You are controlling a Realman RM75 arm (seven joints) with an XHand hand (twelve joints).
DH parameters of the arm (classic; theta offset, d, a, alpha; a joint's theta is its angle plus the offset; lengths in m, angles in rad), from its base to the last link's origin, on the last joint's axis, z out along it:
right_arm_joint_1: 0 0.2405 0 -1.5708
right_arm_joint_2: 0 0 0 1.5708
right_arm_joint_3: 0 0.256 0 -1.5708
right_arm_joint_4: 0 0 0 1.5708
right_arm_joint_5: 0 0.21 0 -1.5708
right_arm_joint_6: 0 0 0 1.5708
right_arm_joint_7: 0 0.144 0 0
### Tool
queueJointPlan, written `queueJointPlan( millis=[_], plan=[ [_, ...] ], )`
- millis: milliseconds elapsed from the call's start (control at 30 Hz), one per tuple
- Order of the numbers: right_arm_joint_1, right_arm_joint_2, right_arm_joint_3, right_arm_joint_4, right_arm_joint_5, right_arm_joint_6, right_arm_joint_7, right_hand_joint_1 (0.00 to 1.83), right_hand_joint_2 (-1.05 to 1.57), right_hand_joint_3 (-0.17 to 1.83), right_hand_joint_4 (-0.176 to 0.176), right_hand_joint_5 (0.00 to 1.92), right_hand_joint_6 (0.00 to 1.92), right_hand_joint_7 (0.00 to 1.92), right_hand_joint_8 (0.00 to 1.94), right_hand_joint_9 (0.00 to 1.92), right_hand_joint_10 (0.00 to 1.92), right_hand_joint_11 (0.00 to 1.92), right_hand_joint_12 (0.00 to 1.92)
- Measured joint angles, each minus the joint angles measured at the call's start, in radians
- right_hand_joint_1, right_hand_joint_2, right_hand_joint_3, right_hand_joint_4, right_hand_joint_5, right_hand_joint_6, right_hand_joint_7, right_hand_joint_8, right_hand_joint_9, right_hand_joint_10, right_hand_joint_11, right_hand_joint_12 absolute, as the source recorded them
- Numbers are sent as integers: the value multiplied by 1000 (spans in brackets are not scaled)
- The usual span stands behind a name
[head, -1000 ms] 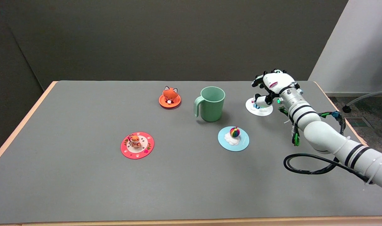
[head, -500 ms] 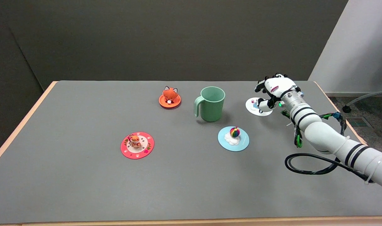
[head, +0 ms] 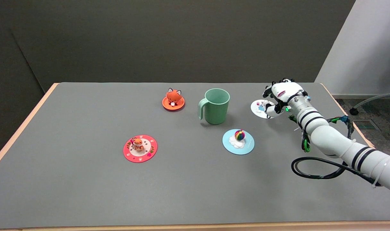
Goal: Pick up the white cup lid.
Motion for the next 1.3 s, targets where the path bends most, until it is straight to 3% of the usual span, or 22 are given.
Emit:
queueJointPlan(
  millis=[467,567,633,700,767,867,933,1000,1067,1100,1133,1167,1200,1233,1300],
  plan=[
    [40,-3,-58,44,8,9,4,844,762,949,46,650,168,771,167,743,286,141,1076],
    [50,-4,-72,51,12,14,4,878,833,806,60,671,194,788,208,742,290,101,1160],
    [55,-4,-80,55,14,15,5,880,841,787,71,691,196,807,212,744,301,98,1163],
    [59,-4,-88,60,16,17,5,853,788,906,78,737,162,852,177,737,337,131,1084],
    [63,-5,-95,64,18,19,5,882,855,751,98,737,202,844,217,751,330,92,1179],
    [67,-5,-104,69,23,22,5,882,859,737,115,767,206,856,219,752,339,86,1195],
    [70,-5,-112,73,27,24,5,853,793,876,110,790,171,877,182,735,365,118,1115],
    [71,-6,-118,76,31,26,6,885,860,736,123,775,204,872,229,759,347,86,1210],
    [72,-6,-124,79,34,27,6,889,865,727,134,791,211,880,242,765,353,84,1225],
    [73,-6,-127,80,36,27,6,918,1038,366,161,787,934,874,362,733,524,55,1311],
    [73,-6,-128,81,37,28,6,932,1121,192,175,786,1279,869,438,715,612,38,1359],
    [73,-6,-131,82,38,29,6,931,1128,184,171,782,1286,857,480,703,643,27,1371],
    [73,-6,-133,83,39,31,6,1021,1142,161,104,770,1269,839,831,685,703,11,1408],
    [73,-6,-134,83,40,31,6,1160,1157,129,8,760,1229,824,1333,670,769,-1,1453],
    [74,-6,-138,85,44,33,6,1166,1159,117,4,762,1222,832,1328,679,809,-1,1478]
  ],
)
